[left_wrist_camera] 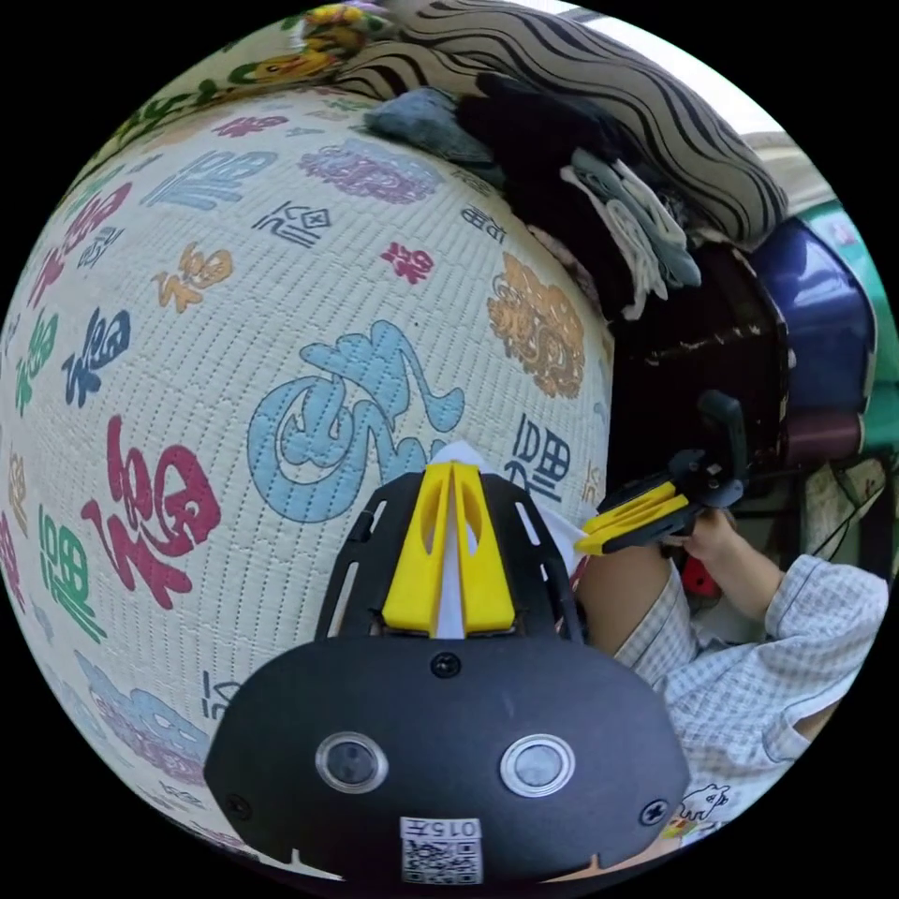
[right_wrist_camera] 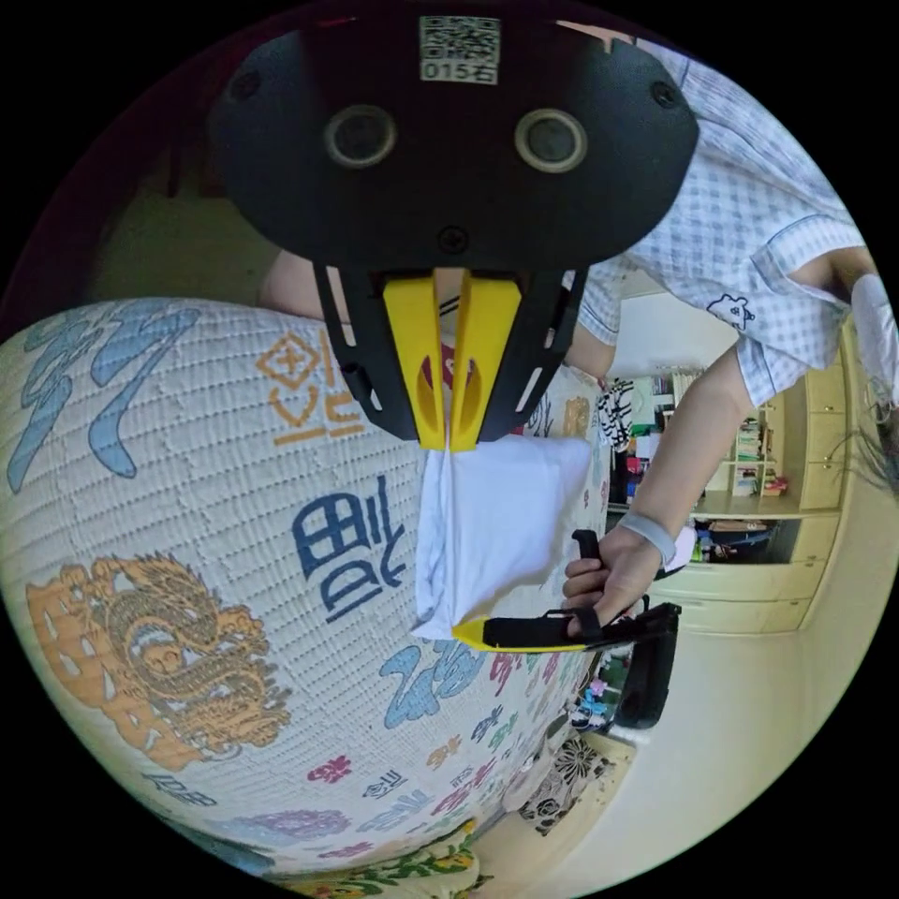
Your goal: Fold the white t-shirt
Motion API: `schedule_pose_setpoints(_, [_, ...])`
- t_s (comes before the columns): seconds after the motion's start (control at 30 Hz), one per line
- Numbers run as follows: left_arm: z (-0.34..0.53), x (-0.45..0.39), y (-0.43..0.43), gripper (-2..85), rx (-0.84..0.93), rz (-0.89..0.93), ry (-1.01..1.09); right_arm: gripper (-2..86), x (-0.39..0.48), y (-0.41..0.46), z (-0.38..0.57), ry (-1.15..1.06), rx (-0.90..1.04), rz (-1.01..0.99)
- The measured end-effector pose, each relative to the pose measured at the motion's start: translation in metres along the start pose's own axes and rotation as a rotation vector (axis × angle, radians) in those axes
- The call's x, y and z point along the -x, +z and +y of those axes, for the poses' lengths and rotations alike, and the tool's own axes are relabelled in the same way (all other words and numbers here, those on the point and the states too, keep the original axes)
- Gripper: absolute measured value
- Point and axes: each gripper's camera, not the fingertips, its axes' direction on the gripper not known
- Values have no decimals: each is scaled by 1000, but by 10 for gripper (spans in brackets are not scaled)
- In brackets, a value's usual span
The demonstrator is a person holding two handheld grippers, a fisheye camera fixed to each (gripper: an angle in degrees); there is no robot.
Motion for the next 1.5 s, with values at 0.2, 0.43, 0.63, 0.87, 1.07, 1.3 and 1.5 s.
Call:
schedule_pose_setpoints(0.2, [33, 0, -52, 43, -144, -51, -4, 46, 7, -4, -8, -51, 1, 35])
schedule_pose_setpoints(0.43, [203, 37, -169, 120, -389, -115, -325, 100, 4, -2, -49, -88, 9, 8])
schedule_pose_setpoints(0.63, [314, 101, -164, 143, -450, 181, -624, 97, -7, 32, -88, -71, 144, 1])
schedule_pose_setpoints(0.87, [336, 127, -205, 134, -441, 347, -591, 102, -17, 39, -108, -66, 244, -145])
schedule_pose_setpoints(1.07, [346, 135, -239, 132, -439, 440, -558, 94, -24, 54, -115, -40, 235, -228])
schedule_pose_setpoints(1.3, [366, 145, -286, 55, -409, 558, -574, 42, -18, 74, -116, 26, 230, -355])
schedule_pose_setpoints(1.5, [410, 102, -381, 40, -495, 491, -465, 25, 59, 57, -97, -117, 235, -347])
